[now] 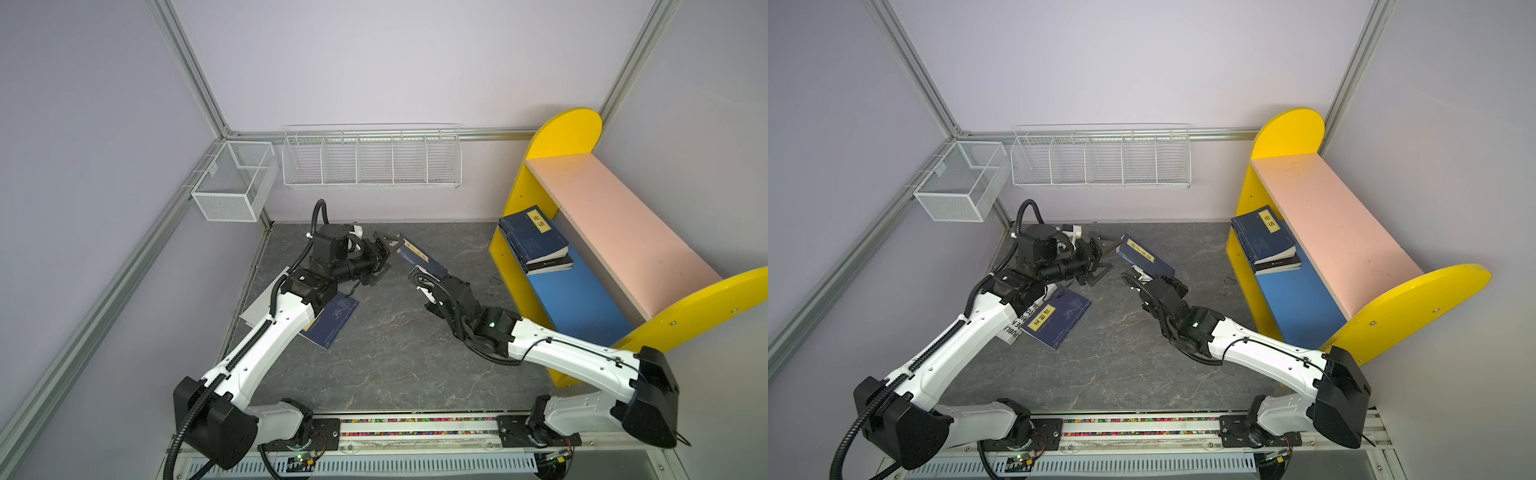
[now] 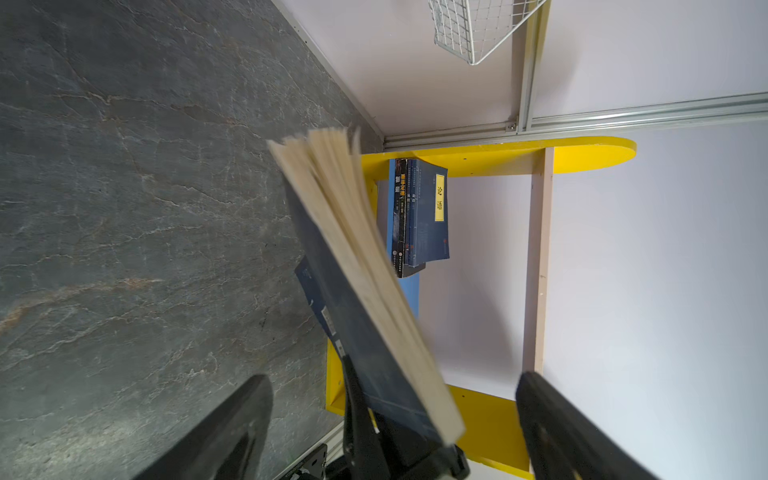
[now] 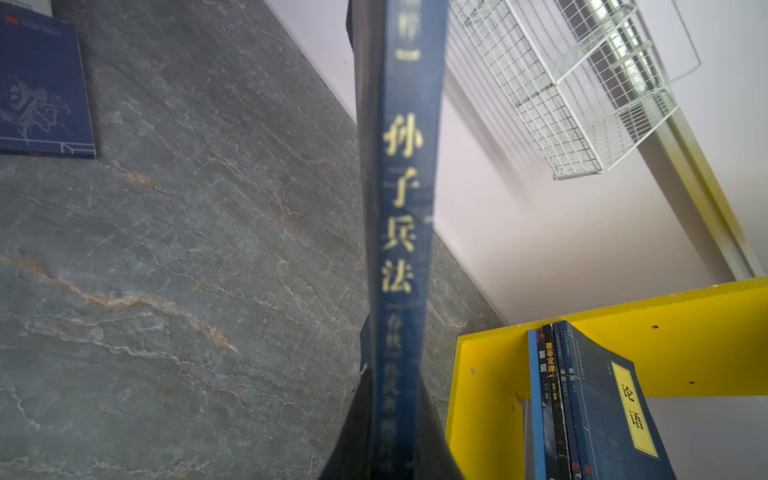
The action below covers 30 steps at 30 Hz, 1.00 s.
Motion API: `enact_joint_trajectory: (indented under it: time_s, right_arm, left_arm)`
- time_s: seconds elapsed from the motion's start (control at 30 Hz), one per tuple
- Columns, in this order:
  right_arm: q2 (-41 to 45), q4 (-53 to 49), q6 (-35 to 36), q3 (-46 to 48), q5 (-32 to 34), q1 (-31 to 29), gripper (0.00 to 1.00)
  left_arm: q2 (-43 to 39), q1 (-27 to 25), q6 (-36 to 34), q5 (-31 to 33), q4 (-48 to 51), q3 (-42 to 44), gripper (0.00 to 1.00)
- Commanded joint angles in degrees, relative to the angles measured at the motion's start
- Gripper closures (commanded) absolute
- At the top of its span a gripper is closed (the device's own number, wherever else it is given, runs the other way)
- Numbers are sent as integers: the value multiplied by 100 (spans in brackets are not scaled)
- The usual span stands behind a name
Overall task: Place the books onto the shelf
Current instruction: 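Carry the book toward the shelf with the right gripper while the left releases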
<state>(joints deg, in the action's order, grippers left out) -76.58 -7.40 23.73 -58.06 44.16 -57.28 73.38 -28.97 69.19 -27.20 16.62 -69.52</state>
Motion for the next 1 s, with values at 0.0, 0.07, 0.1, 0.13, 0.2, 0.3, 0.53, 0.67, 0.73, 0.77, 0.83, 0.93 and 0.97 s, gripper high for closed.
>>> enact_joint_trajectory:
  time_s: [0.0, 0.07, 0.1, 0.13, 0.2, 0.3, 0.53, 0.67, 0.73, 0.77, 0.83, 0.93, 0.97]
  right_arm:
    - [49, 415, 188, 79, 115, -77, 94]
    - [92, 549, 302, 119, 109, -133, 94]
    - [112, 589, 361, 115, 110, -161, 94]
    - [108, 617, 414, 120, 118, -181, 93]
    - [101, 656, 536, 111, 145, -213, 93]
    - [99, 709, 717, 137, 174, -295, 93]
    - [-89, 796, 870, 141, 424, -451, 94]
    - [-124, 923, 1019, 180, 529, -509, 93]
    - [-145, 973, 1020, 181, 528, -510, 91]
    - [-159, 986, 999, 167, 540, -505, 88]
    - [-183, 899, 873, 84, 508, -496, 73]
    - [-153, 379, 288, -132, 227, -398, 38]
    - [-72, 64, -79, -229, -14, -317, 29]
  left_arm:
    - [-107, 101, 218, -239, -207, 48, 8]
    - [39, 120, 258, -458, -338, 87, 12]
    - [143, 120, 194, -557, -301, 48, 14]
    - [247, 126, 136, -624, -219, 6, 15]
    - [407, 124, 69, -728, -176, -25, 18]
    - [533, 135, 73, -809, -203, -23, 24]
    - [657, 240, -448, -905, 38, -291, 60]
    - [714, 369, -661, -978, 241, -329, 88]
    - [736, 424, -661, -1058, 182, -261, 97]
    - [747, 453, -753, -1099, 147, -225, 100]
    - [767, 516, -903, -1171, 48, -168, 100]
    - [794, 657, -1180, -1248, 18, -200, 100]
    - [800, 726, -1370, -1234, 120, -262, 100]
